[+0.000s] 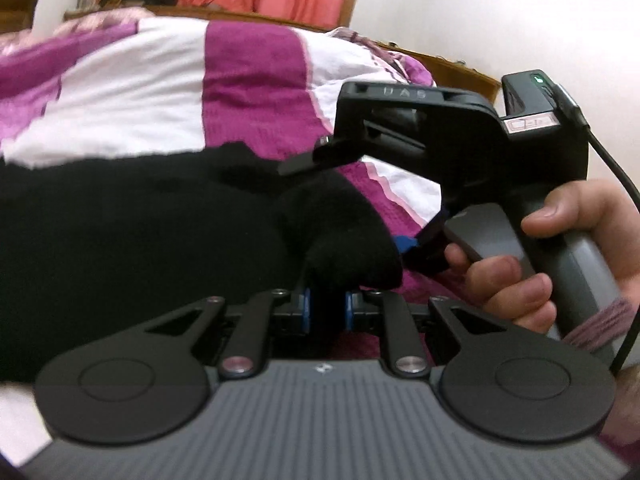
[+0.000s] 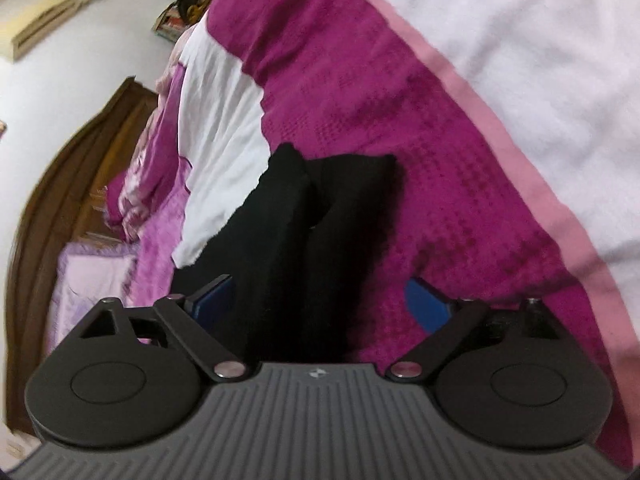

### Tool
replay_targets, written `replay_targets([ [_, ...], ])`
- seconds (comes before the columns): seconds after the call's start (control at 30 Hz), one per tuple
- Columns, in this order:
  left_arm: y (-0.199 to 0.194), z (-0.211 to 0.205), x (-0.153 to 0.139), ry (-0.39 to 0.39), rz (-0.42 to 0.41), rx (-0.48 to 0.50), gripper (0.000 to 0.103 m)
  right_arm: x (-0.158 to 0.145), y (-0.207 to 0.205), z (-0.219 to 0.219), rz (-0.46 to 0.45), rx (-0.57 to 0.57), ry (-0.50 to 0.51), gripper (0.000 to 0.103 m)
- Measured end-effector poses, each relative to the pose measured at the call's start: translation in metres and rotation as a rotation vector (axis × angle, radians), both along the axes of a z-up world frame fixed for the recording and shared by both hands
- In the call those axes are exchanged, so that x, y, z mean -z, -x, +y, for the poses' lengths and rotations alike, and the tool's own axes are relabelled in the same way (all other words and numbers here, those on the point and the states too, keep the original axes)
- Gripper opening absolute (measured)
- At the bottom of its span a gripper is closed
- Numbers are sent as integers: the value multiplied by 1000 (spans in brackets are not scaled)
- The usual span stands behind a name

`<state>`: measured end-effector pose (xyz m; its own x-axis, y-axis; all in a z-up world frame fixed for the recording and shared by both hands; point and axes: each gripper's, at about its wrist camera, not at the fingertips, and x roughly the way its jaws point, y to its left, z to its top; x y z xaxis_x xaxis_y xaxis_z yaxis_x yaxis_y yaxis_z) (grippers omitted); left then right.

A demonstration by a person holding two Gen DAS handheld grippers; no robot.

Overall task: Fold small clothes
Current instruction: 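Grasp the folded cardigan end with the right tool while the left tool grasps beside it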

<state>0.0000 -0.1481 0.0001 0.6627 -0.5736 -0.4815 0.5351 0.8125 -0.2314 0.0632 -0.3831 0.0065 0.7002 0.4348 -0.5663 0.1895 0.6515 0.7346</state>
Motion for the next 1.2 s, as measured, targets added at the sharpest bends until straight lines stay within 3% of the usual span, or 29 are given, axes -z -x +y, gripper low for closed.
replay_targets([
  [0.13,-7,9,5,94,74,-41,18,7,6,-4,-28,14,-1,79],
  [0.2,-10,12,6,132,110,-66,18,11,8,-8,-25,36,4,52],
  [0.27,-8,9,6,122,101,-76,18,19,10,-13,-29,48,-43,41],
  [0.37,-3,4,4,90,75,-74,18,26,4,-13,-36,59,-77,40],
  [0.47,-5,5,4,92,80,-69,18,26,-6,-15,-23,55,-133,54],
  [0.53,-5,4,3,72,69,-59,18,19,-13,-8,-27,27,-78,54],
  [0.57,-2,2,2,53,57,-52,18,17,-15,-3,-29,16,-32,51],
  [0.63,-2,0,1,28,46,-42,18,17,-17,3,-23,23,24,33],
  [0.7,-3,1,-1,34,49,-43,18,17,-16,3,-29,41,19,25],
  [0.83,0,9,-11,49,35,-59,17,1,-12,12,-71,32,65,23],
  [0.93,1,20,-22,61,27,-78,17,-18,-13,37,-122,16,157,22],
  [1.13,-8,64,-32,160,71,-110,17,-57,-9,90,-189,-8,321,22],
  [1.2,-10,78,-35,160,77,-129,17,-67,-11,106,-184,-22,344,22],
])
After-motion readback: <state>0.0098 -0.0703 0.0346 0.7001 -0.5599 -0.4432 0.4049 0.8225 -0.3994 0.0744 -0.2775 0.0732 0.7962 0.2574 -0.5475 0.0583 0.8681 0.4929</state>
